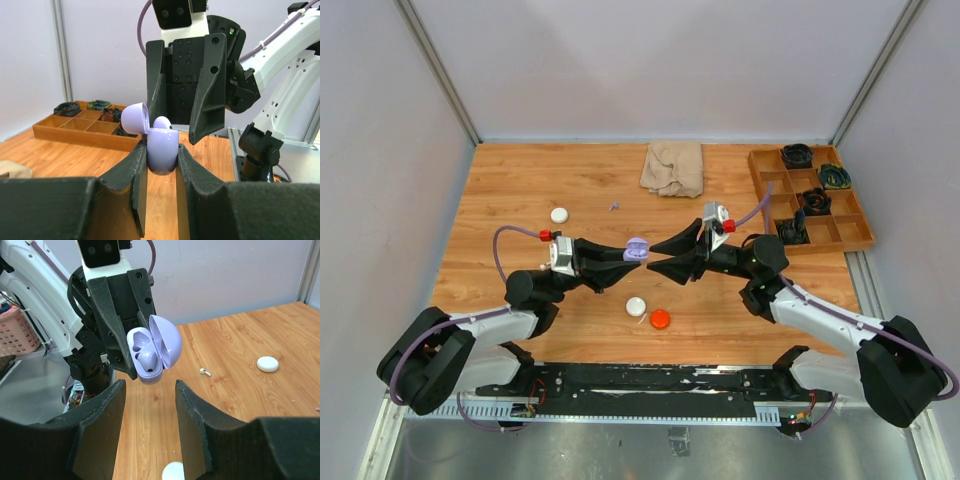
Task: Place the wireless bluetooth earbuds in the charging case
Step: Adjust the charging case.
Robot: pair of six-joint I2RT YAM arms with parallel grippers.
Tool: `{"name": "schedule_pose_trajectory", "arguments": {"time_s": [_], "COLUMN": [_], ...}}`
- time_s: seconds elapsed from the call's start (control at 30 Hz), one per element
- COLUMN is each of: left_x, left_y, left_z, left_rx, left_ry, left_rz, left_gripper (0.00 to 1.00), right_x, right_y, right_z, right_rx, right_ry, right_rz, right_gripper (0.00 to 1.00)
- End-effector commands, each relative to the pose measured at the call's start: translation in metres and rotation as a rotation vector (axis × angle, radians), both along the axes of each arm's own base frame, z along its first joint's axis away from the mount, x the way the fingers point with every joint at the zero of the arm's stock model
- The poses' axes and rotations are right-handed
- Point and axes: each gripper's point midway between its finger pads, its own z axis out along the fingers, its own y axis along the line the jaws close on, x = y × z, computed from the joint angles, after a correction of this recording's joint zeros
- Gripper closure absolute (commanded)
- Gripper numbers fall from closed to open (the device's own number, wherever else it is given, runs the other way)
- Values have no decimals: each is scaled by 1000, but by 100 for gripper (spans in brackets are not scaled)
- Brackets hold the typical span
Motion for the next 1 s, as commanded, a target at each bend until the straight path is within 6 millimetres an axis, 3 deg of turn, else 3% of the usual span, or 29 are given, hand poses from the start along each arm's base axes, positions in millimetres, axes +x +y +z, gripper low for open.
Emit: {"name": "schedule_pose_trajectory", "arguments": {"time_s": [0.0, 0.67, 0.97], "left_x": [-20, -26, -30], "left_y": [17, 6, 8], "left_z": [59, 61, 65], "left_rx": [-173, -176, -185], "left_ry": [-211, -206, -211], "left_rz": [7, -40, -50], "left_gripper": [95, 94, 91], "right_x": [-13, -21, -22], "right_y": [4, 12, 14], "right_z": [17, 37, 34], "right_rx": [77, 176, 175], "right_ry": [-39, -37, -24], "right_rz": [48, 141, 159], "right_gripper": [55, 65, 83]}}
